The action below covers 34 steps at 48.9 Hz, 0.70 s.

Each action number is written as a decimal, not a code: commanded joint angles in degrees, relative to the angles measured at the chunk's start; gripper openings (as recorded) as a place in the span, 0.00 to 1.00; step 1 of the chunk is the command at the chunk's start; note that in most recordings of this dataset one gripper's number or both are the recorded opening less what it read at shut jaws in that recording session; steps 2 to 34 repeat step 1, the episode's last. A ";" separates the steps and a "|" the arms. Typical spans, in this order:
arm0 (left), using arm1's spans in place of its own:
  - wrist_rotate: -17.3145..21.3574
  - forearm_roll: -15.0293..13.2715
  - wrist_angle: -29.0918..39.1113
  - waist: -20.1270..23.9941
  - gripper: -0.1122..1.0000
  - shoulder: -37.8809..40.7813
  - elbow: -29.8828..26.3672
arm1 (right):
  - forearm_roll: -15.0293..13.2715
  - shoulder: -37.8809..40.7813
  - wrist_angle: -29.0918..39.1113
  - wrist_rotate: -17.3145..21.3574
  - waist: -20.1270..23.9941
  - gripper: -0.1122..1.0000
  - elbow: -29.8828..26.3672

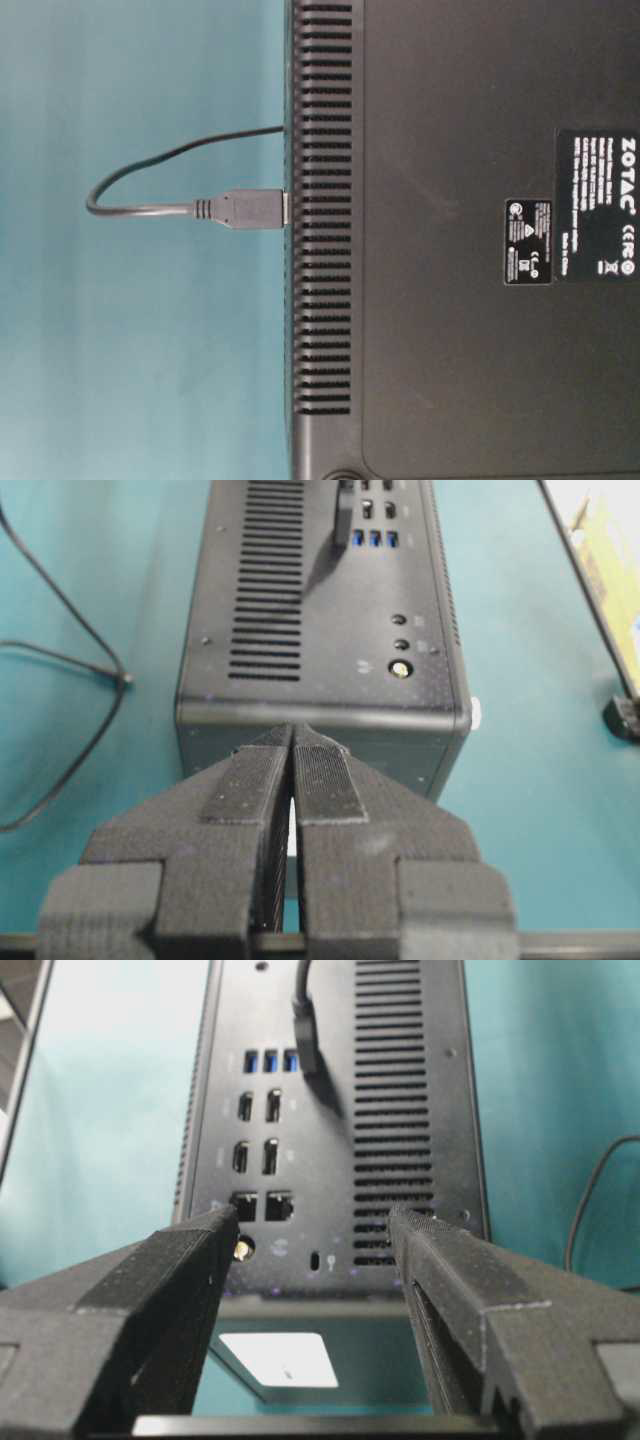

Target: Insert the USB into the PC box with both arms.

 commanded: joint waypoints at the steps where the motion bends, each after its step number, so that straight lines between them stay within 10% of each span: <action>1: -0.09 0.09 -0.53 -0.09 0.10 0.26 -1.14 | 0.00 -0.44 -0.44 0.44 0.18 0.74 -0.53; 34: -0.09 0.09 -0.53 -0.09 0.10 0.26 -1.14 | 0.00 -0.44 -0.44 0.44 0.18 0.74 -0.53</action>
